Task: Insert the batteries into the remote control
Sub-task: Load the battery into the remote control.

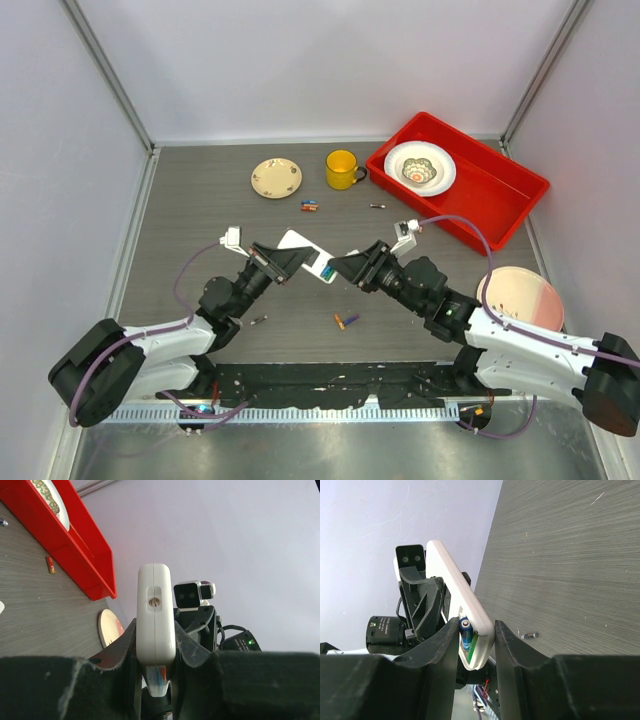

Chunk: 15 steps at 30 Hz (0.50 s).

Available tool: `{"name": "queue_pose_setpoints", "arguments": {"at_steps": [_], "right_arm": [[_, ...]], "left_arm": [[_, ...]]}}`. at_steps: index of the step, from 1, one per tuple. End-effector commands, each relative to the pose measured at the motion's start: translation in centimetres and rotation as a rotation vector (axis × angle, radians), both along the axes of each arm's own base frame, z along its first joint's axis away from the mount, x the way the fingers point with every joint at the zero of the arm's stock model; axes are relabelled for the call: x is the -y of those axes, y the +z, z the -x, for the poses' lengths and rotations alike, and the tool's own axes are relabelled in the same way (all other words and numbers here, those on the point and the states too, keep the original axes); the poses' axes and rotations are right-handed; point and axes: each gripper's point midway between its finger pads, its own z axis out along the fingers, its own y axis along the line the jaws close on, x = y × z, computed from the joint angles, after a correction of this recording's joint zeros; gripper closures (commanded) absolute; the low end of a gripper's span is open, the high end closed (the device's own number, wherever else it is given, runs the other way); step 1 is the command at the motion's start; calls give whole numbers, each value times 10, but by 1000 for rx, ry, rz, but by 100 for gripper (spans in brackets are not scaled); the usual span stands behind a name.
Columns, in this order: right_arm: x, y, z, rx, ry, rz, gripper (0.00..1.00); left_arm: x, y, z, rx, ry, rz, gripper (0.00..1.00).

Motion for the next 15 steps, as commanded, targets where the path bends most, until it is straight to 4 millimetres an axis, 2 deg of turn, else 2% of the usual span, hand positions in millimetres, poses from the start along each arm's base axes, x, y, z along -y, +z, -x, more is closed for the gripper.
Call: {"name": "queue_pose_setpoints", "arguments": {"at_steps": [1,15], "right_arm": [[-12,7,5,20,65,36,97],[-16,-8,7,37,112,166,99]], "left_arm": [[-7,32,2,91,24,84,100],[-6,32,1,91,20,89,100]]}}
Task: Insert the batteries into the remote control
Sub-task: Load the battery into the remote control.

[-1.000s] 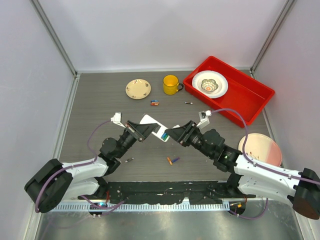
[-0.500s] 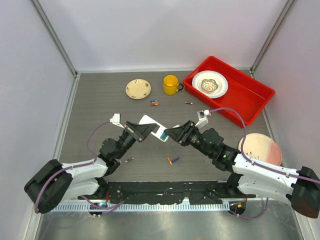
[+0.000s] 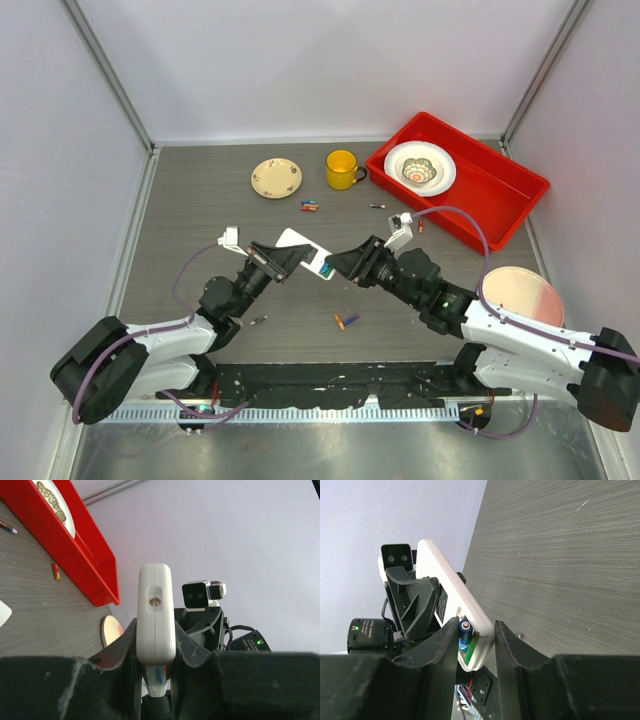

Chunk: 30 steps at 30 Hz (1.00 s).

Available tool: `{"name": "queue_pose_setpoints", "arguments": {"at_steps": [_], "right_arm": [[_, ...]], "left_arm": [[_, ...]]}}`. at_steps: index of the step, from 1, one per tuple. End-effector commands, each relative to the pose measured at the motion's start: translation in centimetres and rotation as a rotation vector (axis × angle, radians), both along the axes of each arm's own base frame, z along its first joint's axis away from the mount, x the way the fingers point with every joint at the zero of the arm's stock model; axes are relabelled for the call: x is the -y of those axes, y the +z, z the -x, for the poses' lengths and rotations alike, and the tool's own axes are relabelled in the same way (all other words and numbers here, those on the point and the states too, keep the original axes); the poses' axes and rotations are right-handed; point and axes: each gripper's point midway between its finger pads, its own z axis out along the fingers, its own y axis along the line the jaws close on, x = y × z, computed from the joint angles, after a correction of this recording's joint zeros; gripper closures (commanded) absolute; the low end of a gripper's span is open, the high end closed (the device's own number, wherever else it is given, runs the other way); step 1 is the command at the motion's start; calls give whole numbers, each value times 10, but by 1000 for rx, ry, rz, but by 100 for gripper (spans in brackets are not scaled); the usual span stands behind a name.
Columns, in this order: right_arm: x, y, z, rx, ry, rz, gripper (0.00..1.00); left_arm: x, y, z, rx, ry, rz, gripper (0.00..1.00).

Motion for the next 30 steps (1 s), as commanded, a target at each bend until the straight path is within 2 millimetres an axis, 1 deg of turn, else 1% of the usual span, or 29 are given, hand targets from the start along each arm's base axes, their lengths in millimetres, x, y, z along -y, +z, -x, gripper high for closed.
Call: {"name": "queue_pose_setpoints", "arguments": {"at_steps": [1,5,6,8,9,11,12,13,14,15,16,17,19,22,23,25,26,27,28,29,30], "right_arm": [[-12,-6,17,15,114,71,99],[-15,-6,18,34,136,86,99],[-17,-3,18,43,144,92,99],[-20,-2,23,82,172,128,99],[-23,3,22,98,178,139,99],[-26,0,27,135,204,196,99],[-30,4,26,146,214,208,99],[-33,3,30,158,233,229,99],[-32,-1,31,171,243,272,99],[-34,2,30,190,247,291,99],[-36,-3,32,193,255,321,99],[-33,-6,30,190,250,355,99],[-33,-3,30,193,243,343,99],[-33,9,30,192,231,296,98],[-32,15,28,192,223,273,86],[-30,24,28,184,207,218,72],[-27,37,28,199,192,170,57],[-23,41,25,195,175,144,51],[-21,47,24,190,163,113,40],[-18,54,23,194,150,88,34],[-11,66,21,209,132,59,28]], "left_arm": [[-1,33,7,97,-14,81,100],[0,32,6,94,-15,82,100],[0,32,6,93,-15,84,100],[1,31,5,87,-17,90,100],[1,31,4,87,-17,93,100],[2,31,3,83,-21,102,100],[2,31,3,83,-20,107,100],[2,34,4,88,-24,117,100],[4,33,2,85,-26,117,100],[4,32,2,83,-28,118,100],[4,34,2,86,-30,122,100],[5,32,2,82,-32,120,100],[5,32,2,83,-32,121,100],[4,30,2,79,-29,111,100],[4,28,3,77,-28,105,100],[5,24,3,71,-28,90,100],[5,23,3,71,-29,86,100],[5,22,3,66,-29,82,100],[5,19,3,61,-28,73,100],[5,19,3,60,-27,70,100],[5,18,3,58,-27,68,100]]}}
